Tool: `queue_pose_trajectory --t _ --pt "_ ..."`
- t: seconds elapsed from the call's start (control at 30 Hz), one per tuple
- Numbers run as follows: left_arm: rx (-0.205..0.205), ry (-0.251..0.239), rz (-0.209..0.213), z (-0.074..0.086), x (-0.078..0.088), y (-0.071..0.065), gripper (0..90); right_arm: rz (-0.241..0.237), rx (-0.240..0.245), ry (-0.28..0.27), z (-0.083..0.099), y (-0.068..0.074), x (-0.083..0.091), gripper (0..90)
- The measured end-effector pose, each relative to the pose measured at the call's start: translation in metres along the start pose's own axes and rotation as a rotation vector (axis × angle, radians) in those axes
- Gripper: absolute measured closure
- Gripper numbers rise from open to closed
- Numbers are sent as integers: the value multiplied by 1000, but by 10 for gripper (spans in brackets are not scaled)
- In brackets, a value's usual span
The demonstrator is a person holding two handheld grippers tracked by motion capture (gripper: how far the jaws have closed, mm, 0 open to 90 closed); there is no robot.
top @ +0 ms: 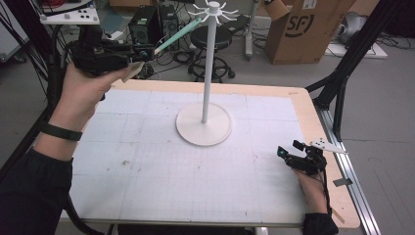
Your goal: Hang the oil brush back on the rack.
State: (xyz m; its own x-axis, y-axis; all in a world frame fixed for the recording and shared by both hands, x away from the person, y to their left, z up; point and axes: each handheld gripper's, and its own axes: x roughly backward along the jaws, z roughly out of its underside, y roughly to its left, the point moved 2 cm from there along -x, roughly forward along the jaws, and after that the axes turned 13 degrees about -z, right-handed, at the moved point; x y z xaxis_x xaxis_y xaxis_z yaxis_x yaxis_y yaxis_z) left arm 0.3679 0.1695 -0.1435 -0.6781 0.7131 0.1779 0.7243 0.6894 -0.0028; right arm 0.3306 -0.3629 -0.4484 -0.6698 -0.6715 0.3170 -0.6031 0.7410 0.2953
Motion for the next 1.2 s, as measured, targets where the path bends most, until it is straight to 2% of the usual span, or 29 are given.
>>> queue_pose_trajectory --t 0.67,0.93,1.2 --pt "-5 22 -18 4 -13 -1 823 0 -9 -2 0 1 0 172" --pt "-14 44 -24 7 -23 -2 822 -1 -8 -2 0 1 0 172" --pt "-18 61 -36 9 -25 -2 822 0 -11 -3 0 0 0 172"
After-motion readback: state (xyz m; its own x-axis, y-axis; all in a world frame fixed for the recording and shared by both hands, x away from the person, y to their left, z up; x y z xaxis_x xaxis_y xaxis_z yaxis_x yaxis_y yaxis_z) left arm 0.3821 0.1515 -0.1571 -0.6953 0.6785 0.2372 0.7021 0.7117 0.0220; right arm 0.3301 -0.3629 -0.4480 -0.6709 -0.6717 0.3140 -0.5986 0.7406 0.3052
